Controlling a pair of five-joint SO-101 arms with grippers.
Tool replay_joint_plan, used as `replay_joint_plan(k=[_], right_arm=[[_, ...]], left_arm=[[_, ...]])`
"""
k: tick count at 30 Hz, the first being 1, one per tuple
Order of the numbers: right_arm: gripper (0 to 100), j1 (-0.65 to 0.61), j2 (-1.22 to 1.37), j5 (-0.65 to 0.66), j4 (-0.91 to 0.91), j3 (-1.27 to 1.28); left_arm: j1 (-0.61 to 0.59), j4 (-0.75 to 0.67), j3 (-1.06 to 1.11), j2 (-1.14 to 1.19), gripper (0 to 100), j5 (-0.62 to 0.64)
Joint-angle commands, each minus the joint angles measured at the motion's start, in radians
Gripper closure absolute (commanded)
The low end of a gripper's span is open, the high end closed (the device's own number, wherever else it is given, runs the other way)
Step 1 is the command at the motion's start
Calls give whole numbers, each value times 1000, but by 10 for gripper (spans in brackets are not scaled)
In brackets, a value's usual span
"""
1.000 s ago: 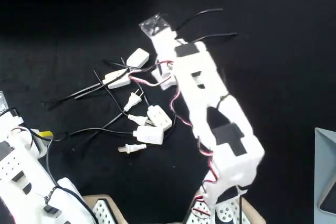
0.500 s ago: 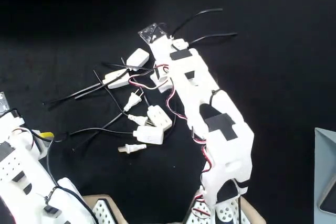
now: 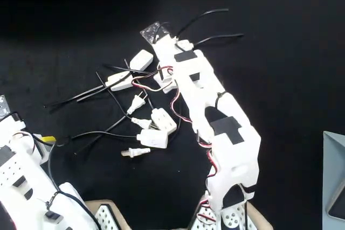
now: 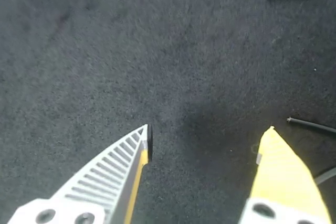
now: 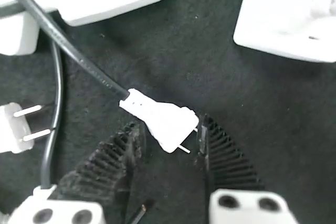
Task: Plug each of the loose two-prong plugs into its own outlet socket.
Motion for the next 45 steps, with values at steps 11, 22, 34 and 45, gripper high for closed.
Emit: replay_joint_plan(k=[11,22,34,45], right_arm=[[959,-11,81,83,-71,-68],[987,6,-191,77,256,-70],[987,9,-441,77,548,216],[978,75,-576,84,143,696]], left_arm=[[8,-14,-2,-21,675,0],[8,-14,-13,-21,675,0],[142,-6,-73,-23,675,2],[329,-6,-56,-23,675,66]])
